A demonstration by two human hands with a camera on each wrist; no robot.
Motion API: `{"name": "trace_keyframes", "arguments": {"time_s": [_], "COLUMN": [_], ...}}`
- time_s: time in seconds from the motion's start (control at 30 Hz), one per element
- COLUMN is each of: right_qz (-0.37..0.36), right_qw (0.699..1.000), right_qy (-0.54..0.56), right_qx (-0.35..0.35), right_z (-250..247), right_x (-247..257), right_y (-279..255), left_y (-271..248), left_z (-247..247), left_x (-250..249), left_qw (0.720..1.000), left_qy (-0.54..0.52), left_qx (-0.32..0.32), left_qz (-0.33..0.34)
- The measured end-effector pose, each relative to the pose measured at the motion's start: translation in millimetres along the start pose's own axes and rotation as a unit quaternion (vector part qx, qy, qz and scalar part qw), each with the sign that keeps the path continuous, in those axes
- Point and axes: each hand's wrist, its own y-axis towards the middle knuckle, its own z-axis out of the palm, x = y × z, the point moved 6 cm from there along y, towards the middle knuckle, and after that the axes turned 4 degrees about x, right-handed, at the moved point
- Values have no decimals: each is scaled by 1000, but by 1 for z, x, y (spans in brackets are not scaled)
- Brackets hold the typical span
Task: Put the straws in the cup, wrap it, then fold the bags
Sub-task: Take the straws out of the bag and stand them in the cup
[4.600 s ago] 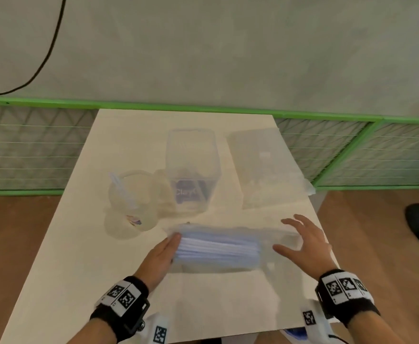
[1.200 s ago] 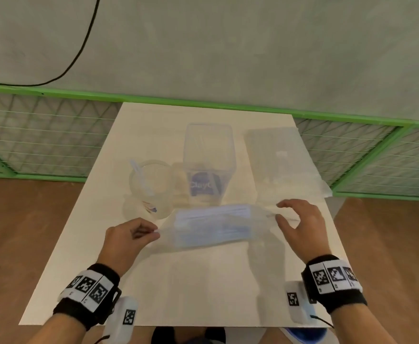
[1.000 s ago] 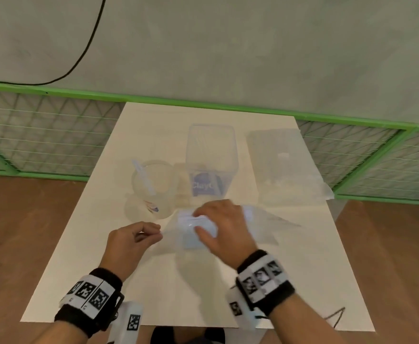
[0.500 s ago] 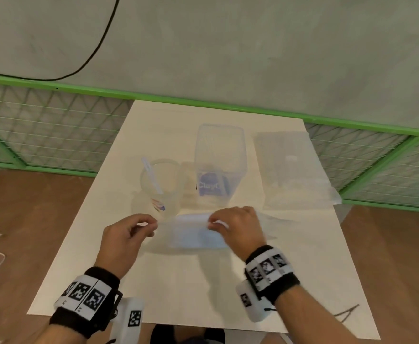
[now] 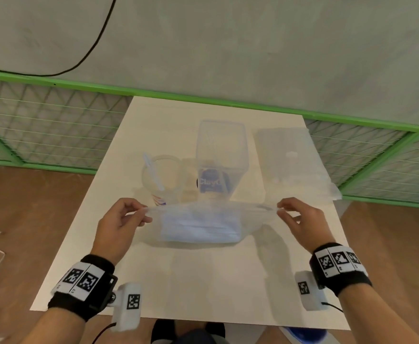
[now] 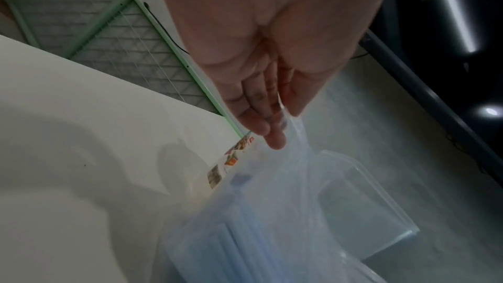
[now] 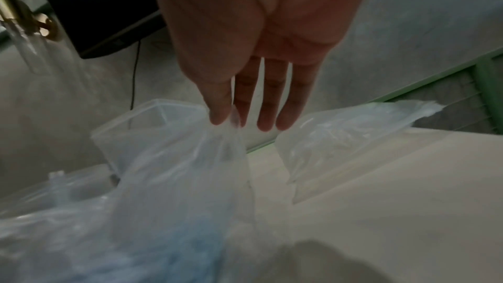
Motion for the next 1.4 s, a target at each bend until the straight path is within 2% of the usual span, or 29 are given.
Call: {"name": "trace_keyframes", "arguments": {"time_s": [0.07,0.17,0.3,0.4,0.53,0.6,0.7,0.77,0.83,0.9,0.93,0.97,1.0,1.03,1.17,1.27,1.4], "right_qz": [-14,-27,46,56,34,22,19,6,5,30,49,67,85,101,115,107,153], "right_qw": [998,996,986,986,979,979,967,960,945,936,933,931,931,932,933,935,931], "right_qy": [37,-4,-98,-130,-126,-117,-170,-227,-275,-290,-291,-286,-271,-246,-111,-34,3], "right_qx": [44,83,128,89,156,165,187,164,176,198,206,216,230,248,322,337,331], "right_z": [16,39,54,50,58,60,63,61,66,72,74,76,80,85,108,119,114], "right_x": [14,25,26,37,46,48,49,53,56,50,45,40,35,30,23,29,34], "right_y": [-4,-4,5,11,8,6,4,3,-1,-6,-8,-10,-12,-14,-15,-18,-17], "left_y": [-2,-4,-4,-5,-6,-7,-10,-7,-5,-7,-7,-8,-8,-8,-9,-8,-1], "left_z": [5,18,39,50,60,67,75,80,80,79,79,80,80,80,87,95,90], "left_x": [0,-4,-17,-23,-23,-20,-12,-8,-1,11,14,14,18,24,46,44,37], "left_qw": [1000,993,958,949,945,931,882,838,790,722,697,685,687,704,804,859,905], "left_qy": [7,109,264,281,278,312,413,494,564,639,666,682,679,657,464,347,234], "left_qx": [14,45,82,109,150,181,224,230,238,262,261,255,254,259,325,324,288], "left_qz": [0,16,75,95,87,51,-23,-14,-25,-45,-39,-36,-47,-71,-181,-193,-205]}}
